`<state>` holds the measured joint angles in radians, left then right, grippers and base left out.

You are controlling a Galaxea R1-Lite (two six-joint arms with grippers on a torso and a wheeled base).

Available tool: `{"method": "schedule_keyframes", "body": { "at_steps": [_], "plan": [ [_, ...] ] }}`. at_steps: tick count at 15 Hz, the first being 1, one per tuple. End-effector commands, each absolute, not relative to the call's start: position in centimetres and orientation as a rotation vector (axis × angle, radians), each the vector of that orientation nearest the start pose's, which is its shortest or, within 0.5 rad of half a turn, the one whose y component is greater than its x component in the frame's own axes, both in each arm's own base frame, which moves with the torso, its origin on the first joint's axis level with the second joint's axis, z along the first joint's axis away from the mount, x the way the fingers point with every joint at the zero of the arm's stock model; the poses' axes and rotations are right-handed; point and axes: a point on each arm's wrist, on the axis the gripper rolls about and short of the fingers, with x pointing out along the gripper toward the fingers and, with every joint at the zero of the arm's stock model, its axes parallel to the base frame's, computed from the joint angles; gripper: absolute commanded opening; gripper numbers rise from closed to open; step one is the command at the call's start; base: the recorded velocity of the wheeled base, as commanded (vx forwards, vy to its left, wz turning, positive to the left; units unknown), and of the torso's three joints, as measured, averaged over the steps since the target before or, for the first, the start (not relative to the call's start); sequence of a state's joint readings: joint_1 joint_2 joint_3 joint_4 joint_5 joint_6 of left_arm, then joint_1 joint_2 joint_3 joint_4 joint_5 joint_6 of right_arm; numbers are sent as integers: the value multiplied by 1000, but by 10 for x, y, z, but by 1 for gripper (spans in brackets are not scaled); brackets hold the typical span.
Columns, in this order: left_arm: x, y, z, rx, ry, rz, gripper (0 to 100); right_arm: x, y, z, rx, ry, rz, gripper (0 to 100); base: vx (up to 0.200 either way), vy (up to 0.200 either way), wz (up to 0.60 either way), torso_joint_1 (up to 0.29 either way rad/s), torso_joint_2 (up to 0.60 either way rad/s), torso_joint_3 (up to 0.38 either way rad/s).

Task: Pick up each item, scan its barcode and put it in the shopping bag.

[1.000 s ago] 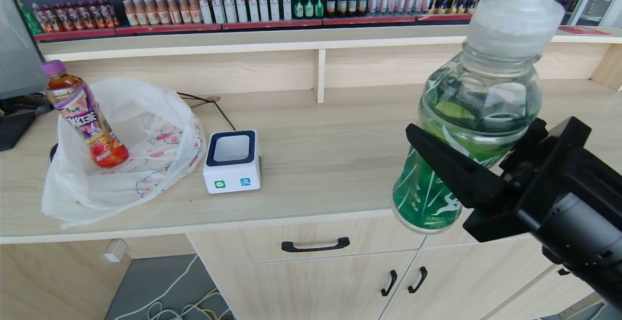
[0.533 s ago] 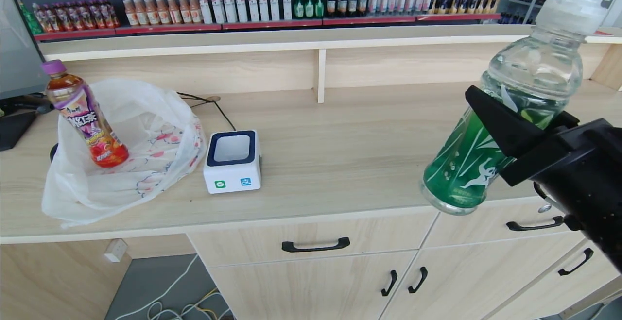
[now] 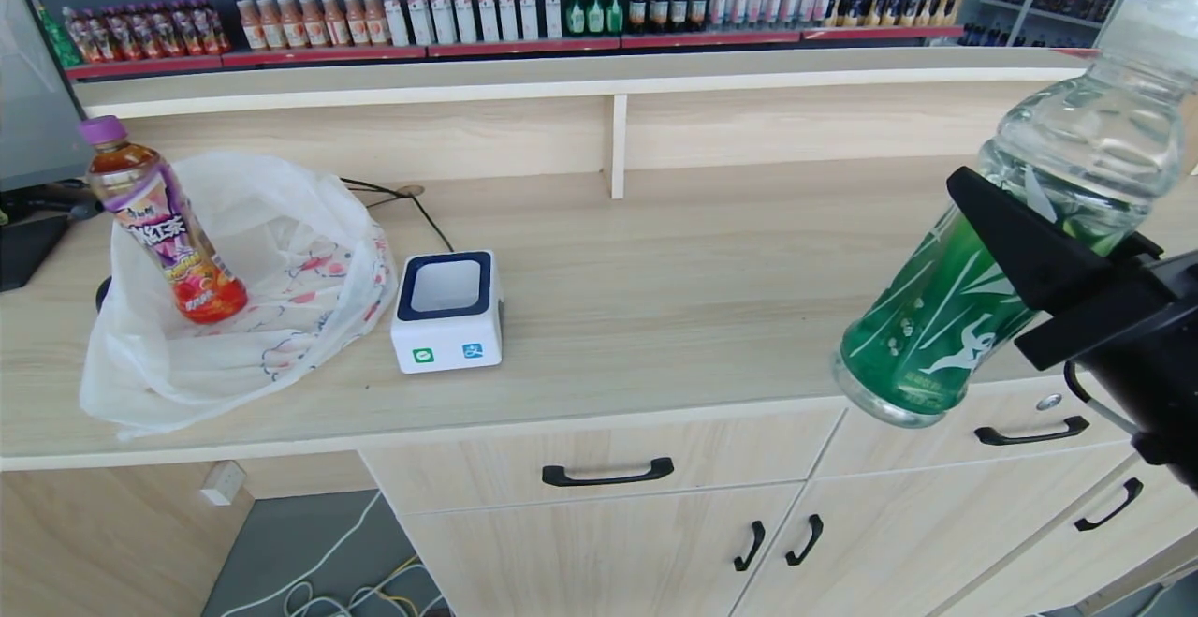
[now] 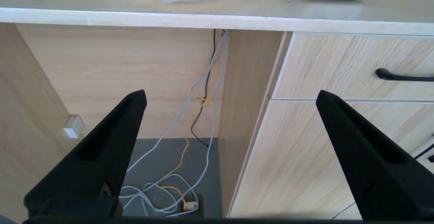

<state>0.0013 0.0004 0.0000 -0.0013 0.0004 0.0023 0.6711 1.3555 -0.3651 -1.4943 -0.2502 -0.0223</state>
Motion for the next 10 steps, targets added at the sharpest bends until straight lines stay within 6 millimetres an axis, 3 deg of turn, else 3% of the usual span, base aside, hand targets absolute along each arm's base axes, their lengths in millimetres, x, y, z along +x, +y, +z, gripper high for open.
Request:
{"method": "schedule_keyframes", "body": {
  "at_steps": [1, 4, 10],
  "plan": [
    [-23, 0, 76, 2, -2, 2, 100, 146, 110, 239, 205, -467, 419, 0, 0, 0, 0, 0, 0, 0],
    [-23, 0, 76, 5, -2, 2, 100, 146, 110, 240, 208, -477, 425, 0, -200, 0, 0, 10, 5, 1],
    [-23, 0, 76, 3, -2, 2, 100, 144, 109, 240, 208, -481, 433, 0, 0, 0, 0, 0, 0, 0]
  ]
}}
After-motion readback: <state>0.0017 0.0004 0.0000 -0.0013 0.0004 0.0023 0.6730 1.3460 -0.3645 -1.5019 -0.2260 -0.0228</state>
